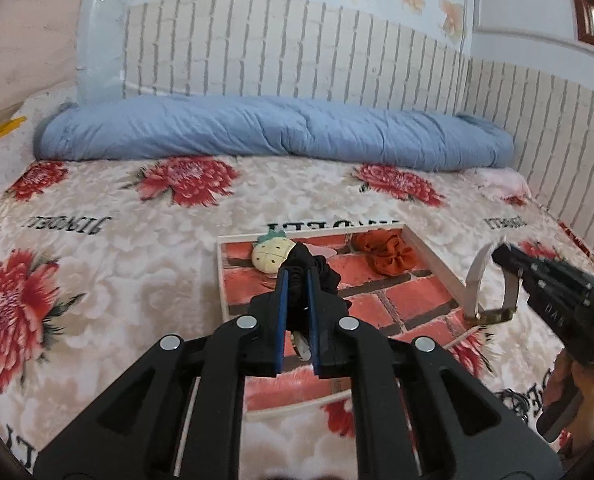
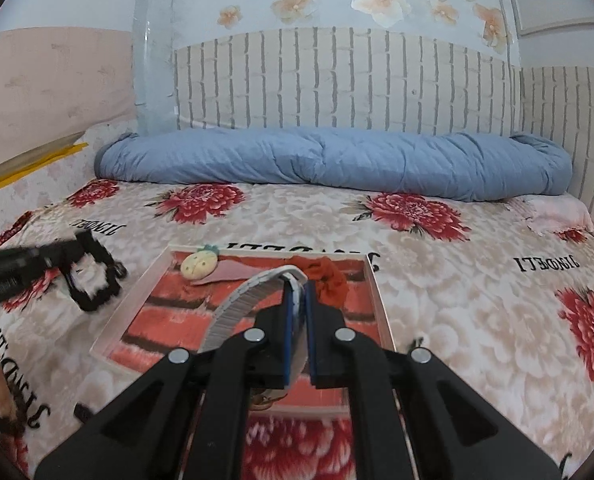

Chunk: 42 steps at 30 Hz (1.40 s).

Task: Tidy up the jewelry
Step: 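Carry both items into the tray and open both tools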

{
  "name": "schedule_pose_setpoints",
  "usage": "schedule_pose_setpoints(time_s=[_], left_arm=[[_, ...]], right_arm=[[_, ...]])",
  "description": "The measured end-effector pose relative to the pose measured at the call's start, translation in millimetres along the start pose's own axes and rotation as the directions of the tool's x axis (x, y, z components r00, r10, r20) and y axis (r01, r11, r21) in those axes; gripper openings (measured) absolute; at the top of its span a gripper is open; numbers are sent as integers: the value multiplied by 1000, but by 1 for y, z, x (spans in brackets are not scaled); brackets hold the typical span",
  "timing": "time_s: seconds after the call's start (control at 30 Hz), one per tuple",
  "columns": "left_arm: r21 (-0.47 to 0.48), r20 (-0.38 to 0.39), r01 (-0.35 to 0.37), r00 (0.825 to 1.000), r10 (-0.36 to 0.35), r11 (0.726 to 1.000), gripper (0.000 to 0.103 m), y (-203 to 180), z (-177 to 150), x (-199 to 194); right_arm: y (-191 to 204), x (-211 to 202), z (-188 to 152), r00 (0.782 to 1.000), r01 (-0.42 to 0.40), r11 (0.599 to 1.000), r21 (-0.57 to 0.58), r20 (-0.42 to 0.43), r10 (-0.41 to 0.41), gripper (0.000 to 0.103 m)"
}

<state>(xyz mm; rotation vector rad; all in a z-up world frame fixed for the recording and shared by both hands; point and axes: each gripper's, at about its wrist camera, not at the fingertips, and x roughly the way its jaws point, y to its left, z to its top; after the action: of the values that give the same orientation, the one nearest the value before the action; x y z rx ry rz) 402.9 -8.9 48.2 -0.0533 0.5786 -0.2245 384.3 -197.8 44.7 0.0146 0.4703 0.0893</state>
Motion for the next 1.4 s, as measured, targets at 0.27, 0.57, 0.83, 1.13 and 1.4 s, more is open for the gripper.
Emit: schedule_pose_setpoints(time_s=[0.27, 0.57, 0.83, 1.13, 1.4], left_arm=[[20, -119, -65, 991, 67, 998, 8, -3, 5, 79], [-5, -183, -111, 977, 108, 994, 8, 0, 1, 125], [30, -184, -129, 974, 132, 991, 8, -1, -7, 142], [25, -240, -144, 960, 146, 989, 9, 7, -8, 158], [34, -293, -155, 943, 158, 987, 47, 10, -4, 160]], right_arm=[[-13, 74, 6, 992, 39, 999, 15, -118, -37, 6], [-30, 133, -8, 970, 80, 996, 27, -233, -72, 6], [-33, 148, -15, 967, 82, 996, 35, -245, -71, 6], [-34, 163, -17, 953, 80, 996, 30, -295, -68, 6], [-37, 162, -14, 932, 65, 998, 2, -357, -60, 9]])
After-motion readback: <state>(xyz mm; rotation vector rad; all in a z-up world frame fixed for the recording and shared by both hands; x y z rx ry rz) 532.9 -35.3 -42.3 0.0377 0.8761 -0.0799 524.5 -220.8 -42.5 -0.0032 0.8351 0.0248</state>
